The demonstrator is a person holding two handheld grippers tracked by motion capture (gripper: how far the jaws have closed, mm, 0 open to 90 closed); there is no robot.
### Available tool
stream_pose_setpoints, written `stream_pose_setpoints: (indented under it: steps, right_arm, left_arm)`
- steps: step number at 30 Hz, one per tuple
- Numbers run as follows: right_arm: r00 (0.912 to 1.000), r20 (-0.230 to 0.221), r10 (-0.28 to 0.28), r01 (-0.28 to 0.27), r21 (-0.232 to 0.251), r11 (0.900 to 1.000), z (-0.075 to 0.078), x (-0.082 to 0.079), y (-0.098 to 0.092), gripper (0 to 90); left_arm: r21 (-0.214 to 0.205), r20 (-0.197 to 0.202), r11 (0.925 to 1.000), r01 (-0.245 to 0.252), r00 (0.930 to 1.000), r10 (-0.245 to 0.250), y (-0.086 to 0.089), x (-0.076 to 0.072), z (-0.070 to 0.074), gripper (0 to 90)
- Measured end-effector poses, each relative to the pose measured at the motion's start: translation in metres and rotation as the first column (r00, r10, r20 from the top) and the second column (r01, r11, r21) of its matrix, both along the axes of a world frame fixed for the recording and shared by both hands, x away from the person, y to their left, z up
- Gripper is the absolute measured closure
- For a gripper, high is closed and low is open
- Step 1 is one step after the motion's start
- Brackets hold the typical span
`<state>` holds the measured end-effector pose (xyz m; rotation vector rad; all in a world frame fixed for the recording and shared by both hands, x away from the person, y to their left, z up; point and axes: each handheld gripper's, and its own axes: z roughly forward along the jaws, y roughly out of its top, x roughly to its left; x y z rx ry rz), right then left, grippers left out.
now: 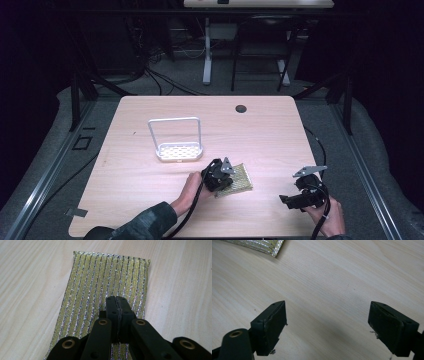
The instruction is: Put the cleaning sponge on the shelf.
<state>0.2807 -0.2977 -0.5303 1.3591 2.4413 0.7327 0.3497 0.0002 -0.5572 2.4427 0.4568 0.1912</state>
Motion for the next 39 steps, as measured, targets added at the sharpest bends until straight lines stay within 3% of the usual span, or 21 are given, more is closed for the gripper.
stream_pose_setpoints:
  steps: [9, 39]
  right_arm:
    - [1.0000, 0.001, -0.001, 0.001, -0.001, 1.0000, 0.001, 0.000, -0.002, 14.9]
    - [1.0000, 0.004, -0.002, 0.002, -0.005, 1.0000, 0.000, 0.000, -0.001, 14.9]
  left_arm:
    - [-0.008, 0.017, 0.9995, 0.032, 0.9994, -0.032, -0.001, -0.002, 0.009, 90.0]
    - [-0.088, 0.074, 0.9960, 0.012, 0.9973, -0.005, 0.022, -0.009, 0.056, 90.0]
